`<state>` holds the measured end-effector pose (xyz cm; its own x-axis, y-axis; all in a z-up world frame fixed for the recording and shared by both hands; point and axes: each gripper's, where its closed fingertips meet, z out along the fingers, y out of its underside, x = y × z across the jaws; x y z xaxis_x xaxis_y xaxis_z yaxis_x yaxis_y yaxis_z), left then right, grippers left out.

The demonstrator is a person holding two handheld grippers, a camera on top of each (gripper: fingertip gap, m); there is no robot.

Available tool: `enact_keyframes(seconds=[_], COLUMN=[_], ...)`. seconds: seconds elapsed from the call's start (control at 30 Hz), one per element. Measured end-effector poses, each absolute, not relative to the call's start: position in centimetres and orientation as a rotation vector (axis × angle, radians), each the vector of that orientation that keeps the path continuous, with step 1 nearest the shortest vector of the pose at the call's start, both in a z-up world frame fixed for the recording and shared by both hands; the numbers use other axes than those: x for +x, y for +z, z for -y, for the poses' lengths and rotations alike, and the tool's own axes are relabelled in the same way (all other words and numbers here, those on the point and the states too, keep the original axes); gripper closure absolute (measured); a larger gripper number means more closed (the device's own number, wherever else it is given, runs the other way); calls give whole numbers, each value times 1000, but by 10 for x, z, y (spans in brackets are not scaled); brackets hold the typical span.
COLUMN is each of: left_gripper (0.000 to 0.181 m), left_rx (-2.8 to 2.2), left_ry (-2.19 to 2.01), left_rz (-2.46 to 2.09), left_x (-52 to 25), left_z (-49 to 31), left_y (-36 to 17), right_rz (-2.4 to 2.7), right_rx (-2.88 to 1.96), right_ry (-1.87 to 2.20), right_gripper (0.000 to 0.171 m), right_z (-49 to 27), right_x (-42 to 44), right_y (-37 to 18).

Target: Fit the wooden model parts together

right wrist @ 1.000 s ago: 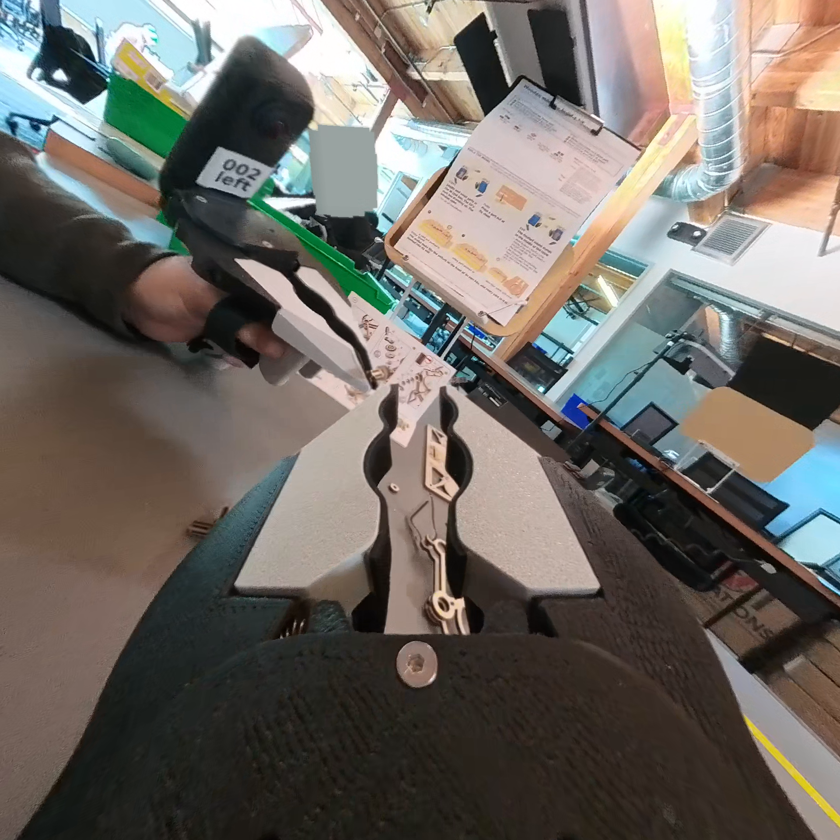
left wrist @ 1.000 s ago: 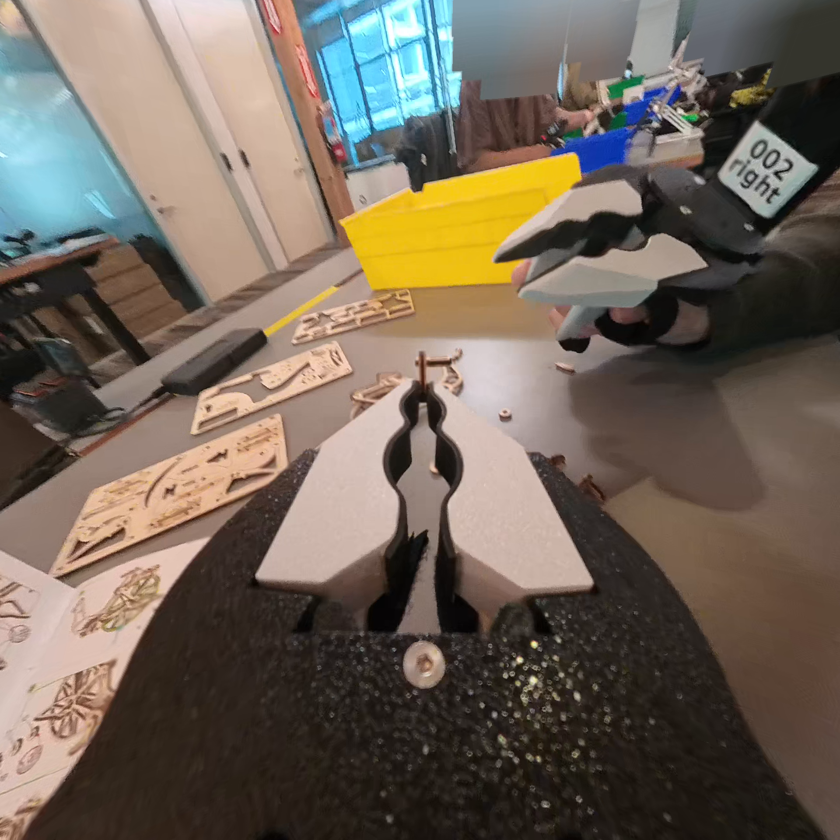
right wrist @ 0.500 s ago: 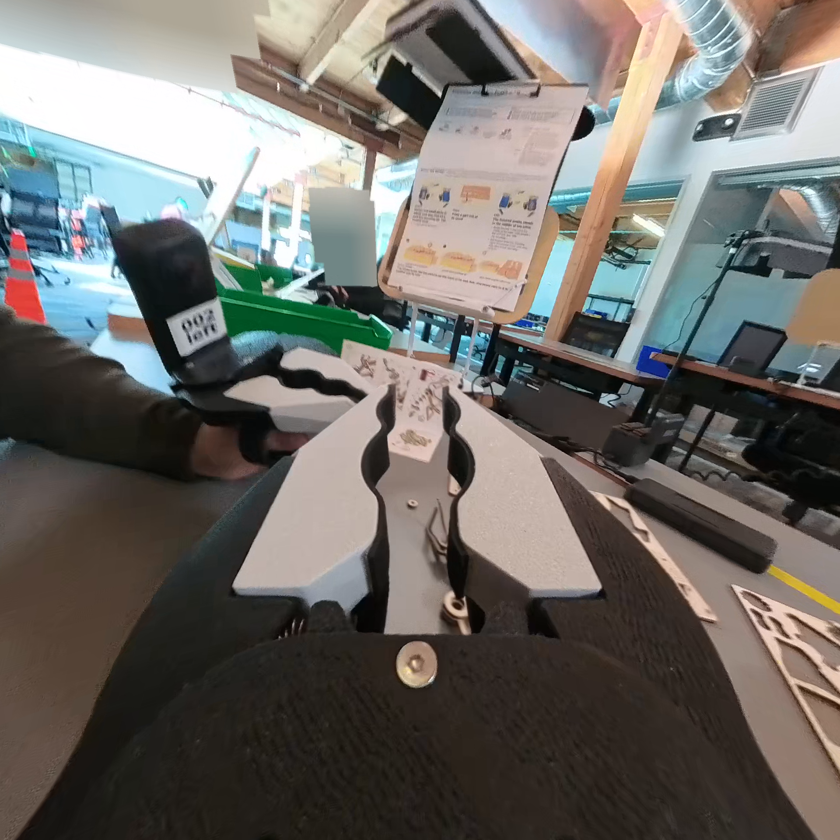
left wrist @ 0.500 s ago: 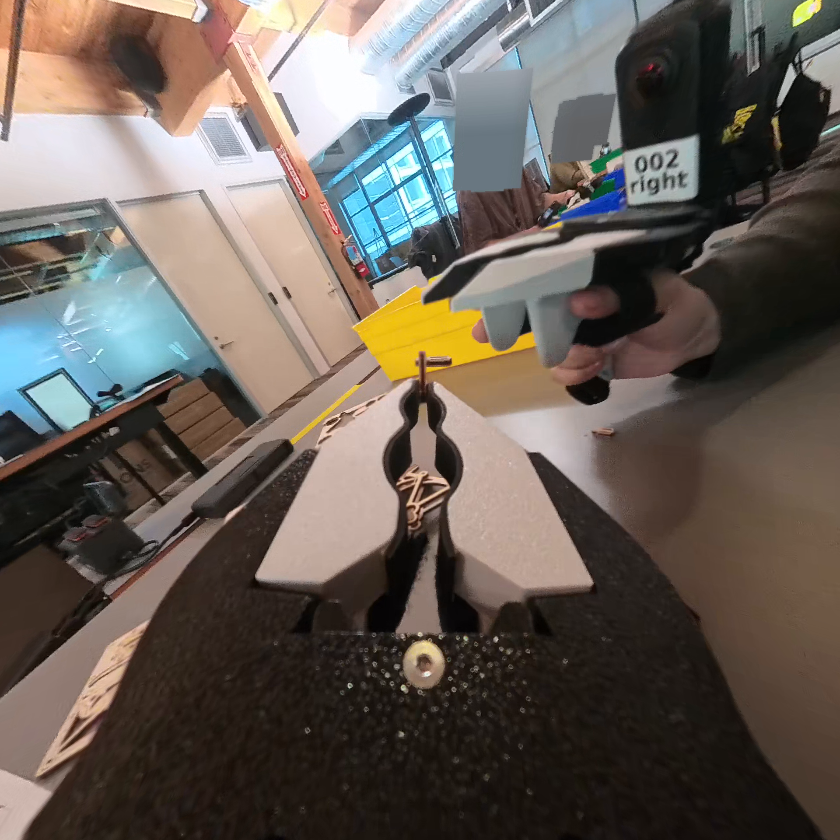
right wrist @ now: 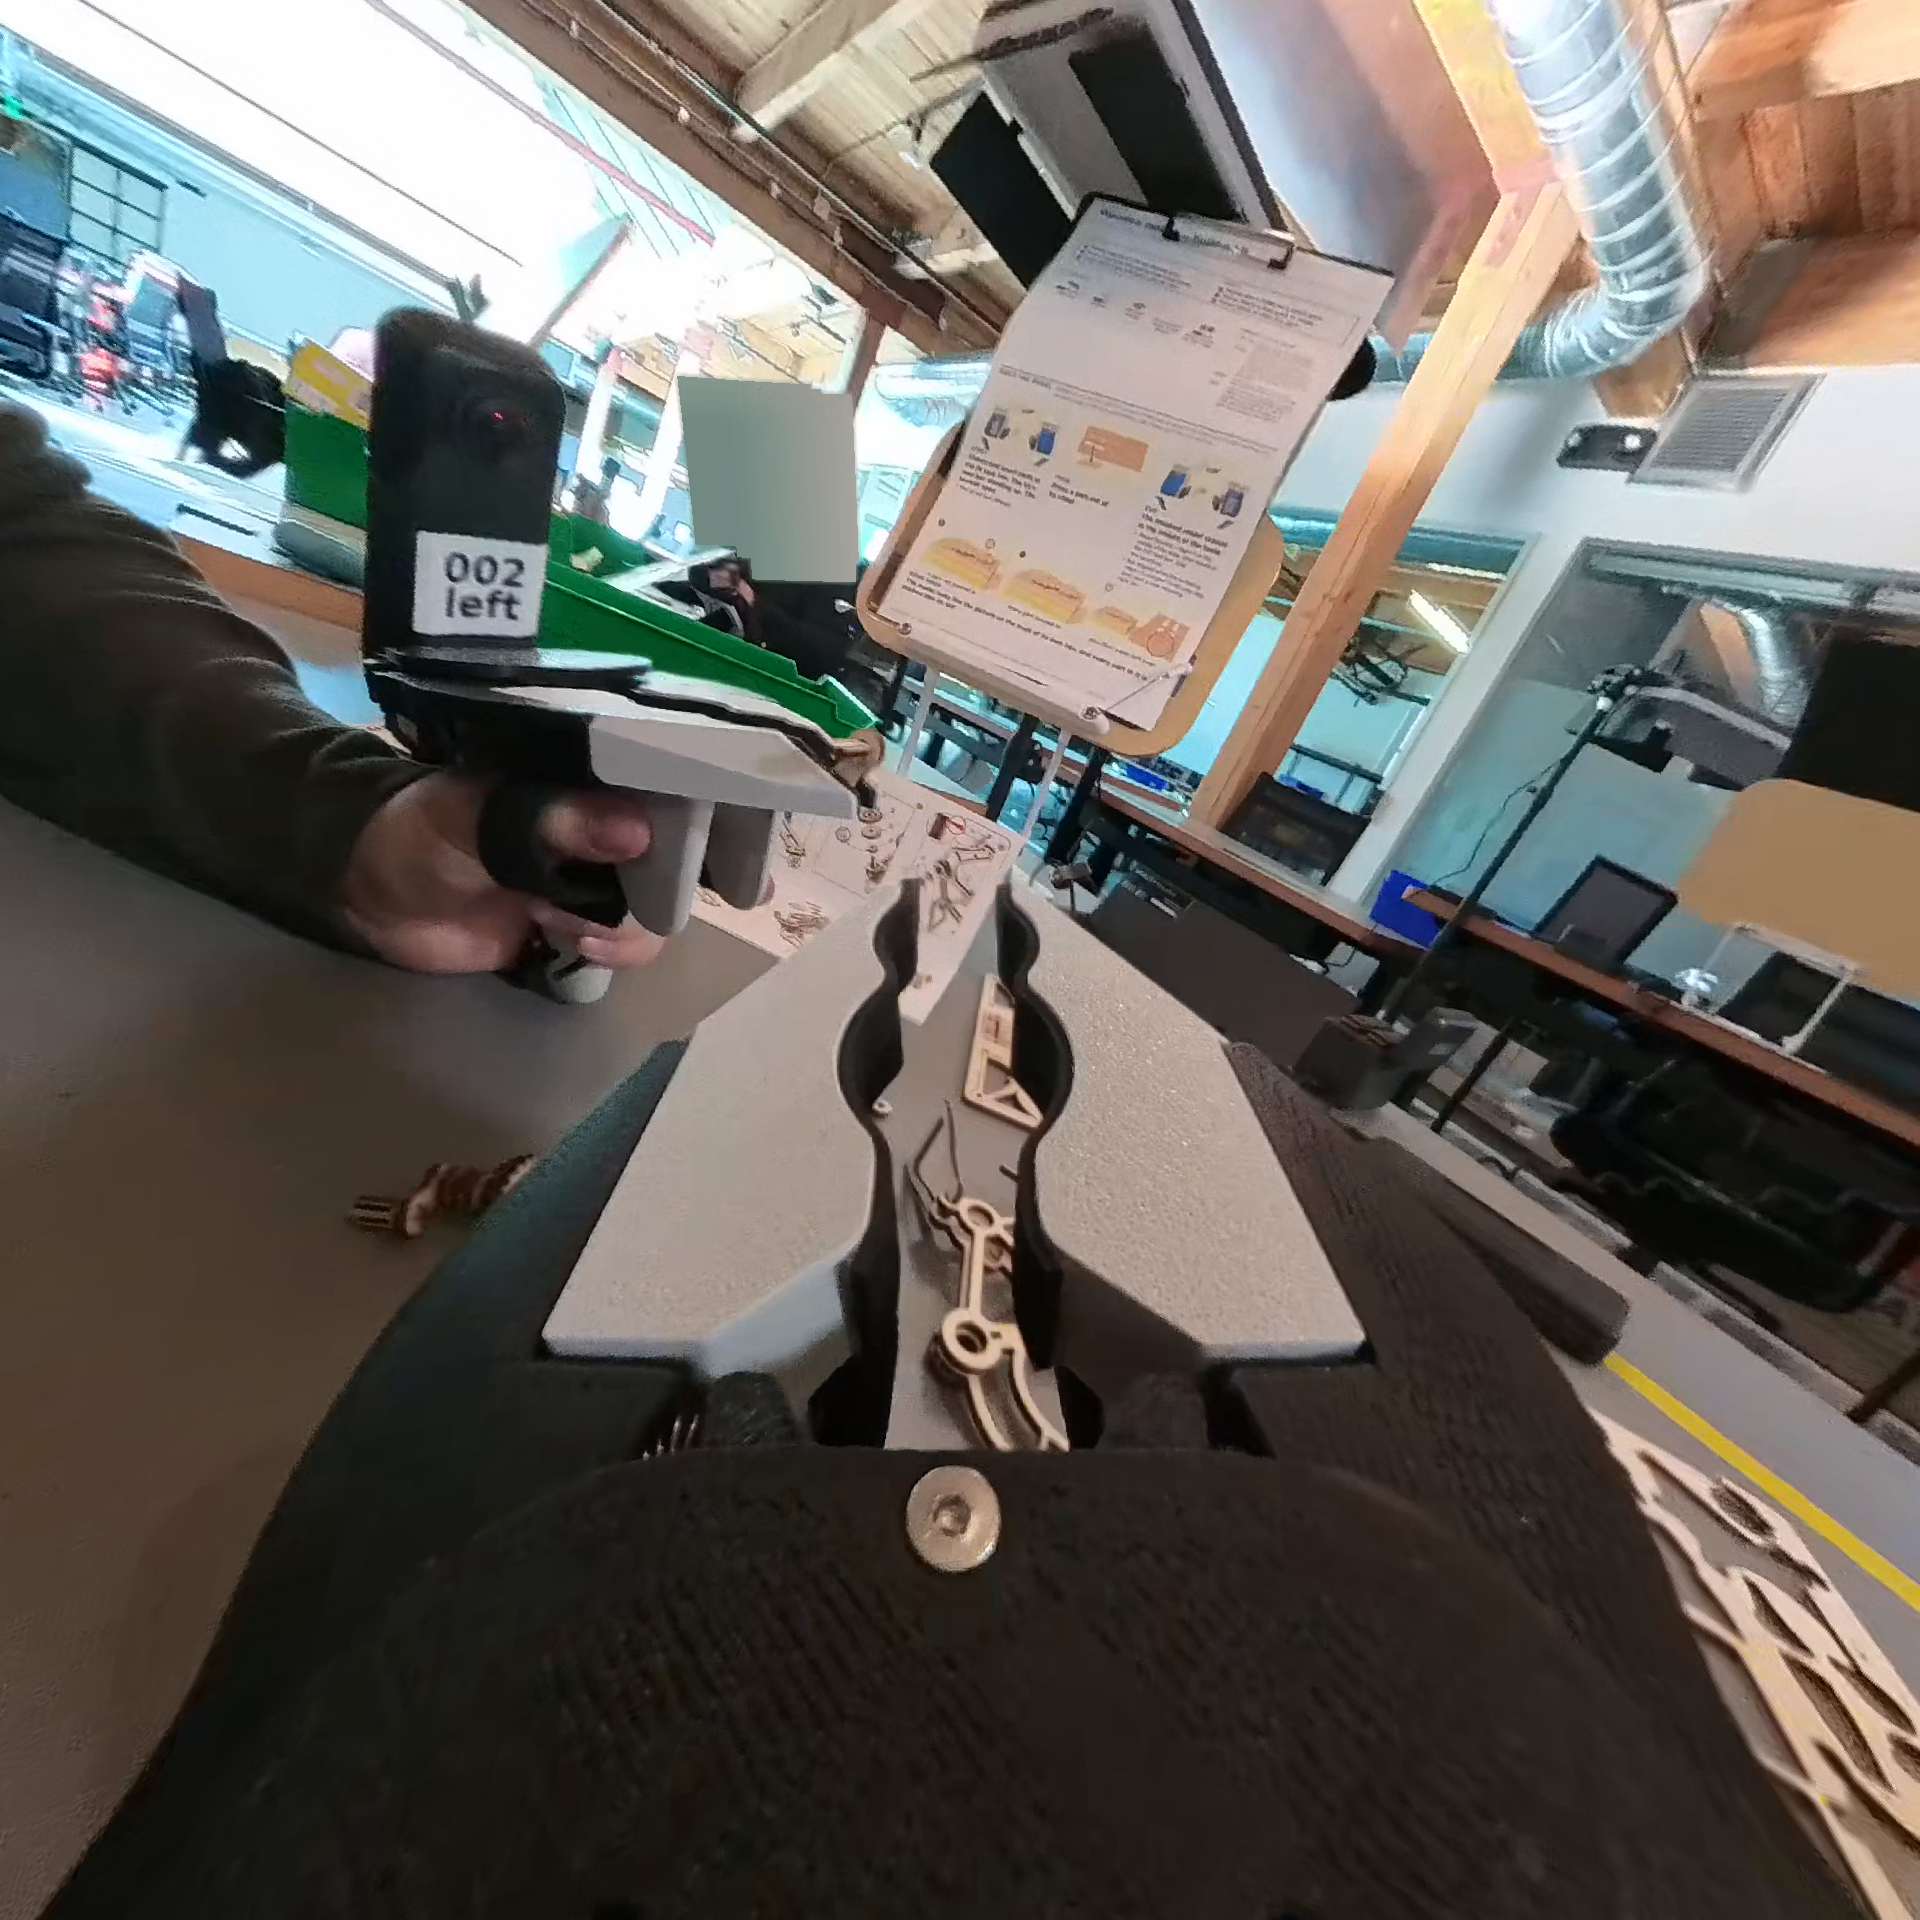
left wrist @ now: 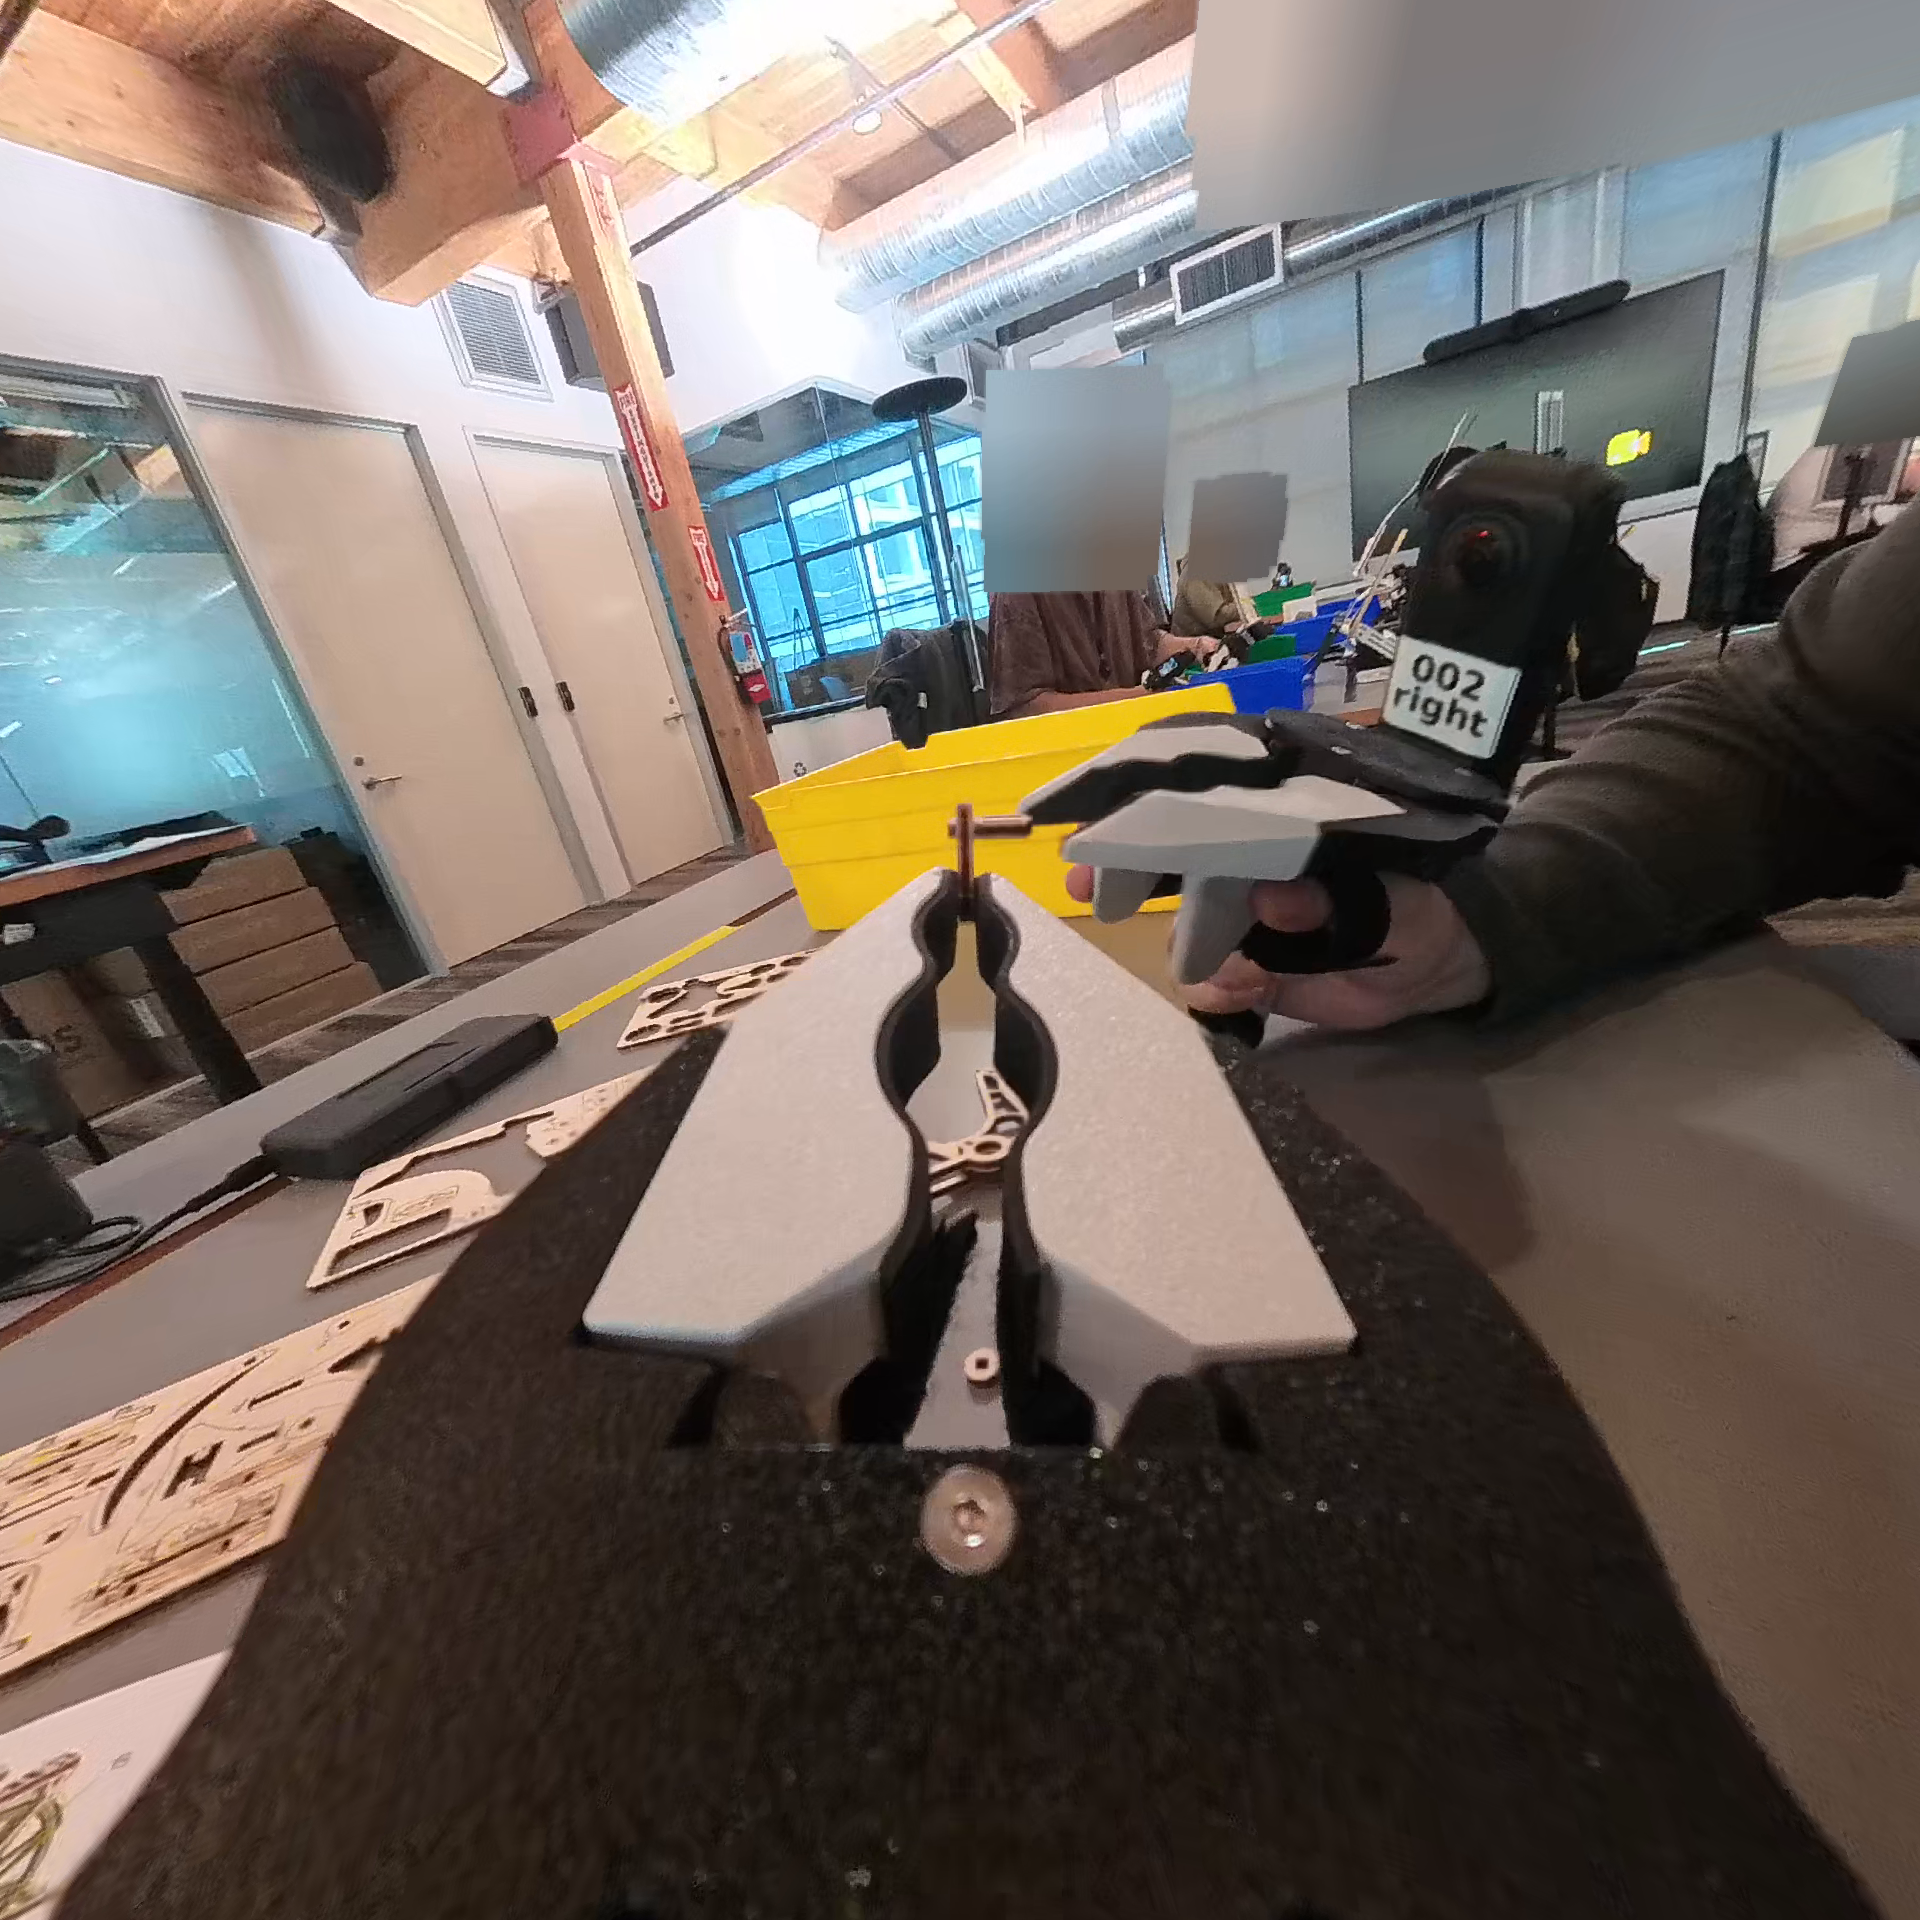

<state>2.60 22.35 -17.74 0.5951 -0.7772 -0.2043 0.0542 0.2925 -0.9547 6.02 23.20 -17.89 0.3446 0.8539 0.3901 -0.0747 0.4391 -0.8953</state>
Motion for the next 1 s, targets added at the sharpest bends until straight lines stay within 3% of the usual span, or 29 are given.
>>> enact_keyframes(seconds=[0.2, 1.0], left_gripper=[181, 181], left_rx=[-1143, -1153], left_ry=[-709, -820], left_rz=[-707, -626], left_x=[18, 10], left_z=[-222, -224], left_y=[-171, -167], right_rz=[963, 1021], right_rx=[-1053, -971], right_ry=[665, 712], right_gripper=[162, 163], right_z=[-259, -244], right_x=[70, 65], right_y=[-184, -182])
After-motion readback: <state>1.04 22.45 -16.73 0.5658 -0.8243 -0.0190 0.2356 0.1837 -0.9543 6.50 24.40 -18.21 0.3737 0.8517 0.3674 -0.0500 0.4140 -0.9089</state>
